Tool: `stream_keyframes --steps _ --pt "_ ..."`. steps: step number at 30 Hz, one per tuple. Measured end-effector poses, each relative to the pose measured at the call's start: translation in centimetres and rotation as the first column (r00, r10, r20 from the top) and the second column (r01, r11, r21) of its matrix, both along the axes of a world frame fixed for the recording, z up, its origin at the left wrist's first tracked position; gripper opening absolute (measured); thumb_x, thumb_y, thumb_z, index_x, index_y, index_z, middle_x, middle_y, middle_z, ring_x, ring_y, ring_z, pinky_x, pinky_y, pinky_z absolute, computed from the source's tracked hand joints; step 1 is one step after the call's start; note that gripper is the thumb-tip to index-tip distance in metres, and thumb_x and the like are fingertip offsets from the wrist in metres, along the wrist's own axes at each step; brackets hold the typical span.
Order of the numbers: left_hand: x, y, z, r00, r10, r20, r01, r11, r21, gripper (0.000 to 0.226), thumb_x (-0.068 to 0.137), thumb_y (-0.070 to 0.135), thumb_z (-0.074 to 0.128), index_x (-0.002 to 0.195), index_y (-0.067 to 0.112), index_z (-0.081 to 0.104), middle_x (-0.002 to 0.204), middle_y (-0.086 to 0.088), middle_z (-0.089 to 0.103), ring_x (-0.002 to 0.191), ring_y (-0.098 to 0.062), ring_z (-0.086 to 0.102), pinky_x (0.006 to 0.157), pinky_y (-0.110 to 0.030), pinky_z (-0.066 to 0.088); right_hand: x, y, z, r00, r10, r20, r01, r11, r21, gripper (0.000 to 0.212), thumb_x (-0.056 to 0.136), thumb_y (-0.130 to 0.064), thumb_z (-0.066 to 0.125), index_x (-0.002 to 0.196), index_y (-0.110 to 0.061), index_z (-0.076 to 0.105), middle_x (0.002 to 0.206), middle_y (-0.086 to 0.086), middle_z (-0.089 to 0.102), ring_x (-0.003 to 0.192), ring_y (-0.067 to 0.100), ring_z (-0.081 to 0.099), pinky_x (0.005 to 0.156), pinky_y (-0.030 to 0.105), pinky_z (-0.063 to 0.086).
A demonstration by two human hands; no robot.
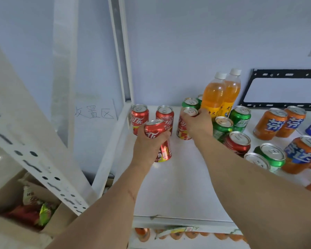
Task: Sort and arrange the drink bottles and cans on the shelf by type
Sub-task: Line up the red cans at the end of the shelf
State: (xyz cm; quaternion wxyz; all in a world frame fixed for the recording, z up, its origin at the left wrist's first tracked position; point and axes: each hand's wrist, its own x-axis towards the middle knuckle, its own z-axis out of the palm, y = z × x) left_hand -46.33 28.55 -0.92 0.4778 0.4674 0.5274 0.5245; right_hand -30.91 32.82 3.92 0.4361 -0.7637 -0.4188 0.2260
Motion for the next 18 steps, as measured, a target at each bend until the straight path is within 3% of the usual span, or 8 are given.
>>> stream_keyframes --steps 3,5,11,16,18 --pt "-0.4 -0.4 0.0 0.998 0.038 0.052 -0.037 0.999 -0.01 0.064 0.073 0.028 0.085 0.126 0.029 0.049 0.105 0.009 0.068 0.085 -0.004 0.07 0.077 -0.028 0.054 -0.7 0.0 -1.9 0.994 -0.036 0.101 0.037 0.999 -0.009 0.086 0.076 -0.048 0.077 0.142 -0.012 0.034 0.142 0.013 0.04 0.125 0.035 0.048 0.1 0.047 0.045" --pt "-0.6 -0.5 -0.3 0.996 0.066 0.061 -0.065 0.998 -0.023 0.064 0.075 0.028 0.084 0.128 0.029 0.048 0.11 0.009 0.066 0.095 -0.008 0.068 0.083 -0.03 0.053 -1.0 0.0 -2.7 0.994 -0.048 0.099 0.048 0.999 0.002 0.093 0.073 -0.045 0.081 0.144 -0.014 0.029 0.145 0.014 0.038 0.129 0.035 0.045 0.102 0.049 0.044" --pt "-1.7 -0.8 0.2 0.996 0.066 0.054 -0.064 0.997 -0.035 0.06 0.074 0.038 0.083 0.124 0.027 0.052 0.111 0.004 0.067 0.098 -0.014 0.068 0.085 -0.036 0.055 -1.0 0.5 -3.3 0.996 -0.084 -0.026 0.086 0.995 0.054 0.082 0.069 -0.042 0.085 0.129 -0.013 0.037 0.131 0.01 0.056 0.12 0.032 0.056 0.096 0.045 0.048" --pt "-2.3 -1.8 1.6 0.998 0.056 -0.005 -0.056 0.998 0.0 0.059 0.073 0.037 0.085 0.122 0.024 0.055 0.108 0.002 0.069 0.094 -0.013 0.071 0.075 -0.03 0.055 0.2 -1.9 -3.2 0.999 0.039 0.032 -0.042 0.996 0.076 0.079 0.07 -0.041 0.082 0.135 -0.018 0.043 0.132 0.007 0.057 0.119 0.028 0.058 0.099 0.044 0.048" --pt "-2.4 -2.4 2.2 0.998 0.046 -0.04 -0.046 0.999 0.007 0.049 0.075 0.035 0.084 0.115 0.028 0.057 0.104 0.005 0.069 0.091 -0.01 0.07 0.072 -0.026 0.054 0.6 -3.3 -3.1 0.995 0.096 0.026 -0.098 0.989 0.109 0.077 0.07 -0.042 0.081 0.135 -0.021 0.044 0.13 0.004 0.058 0.115 0.025 0.059 0.098 0.044 0.049"
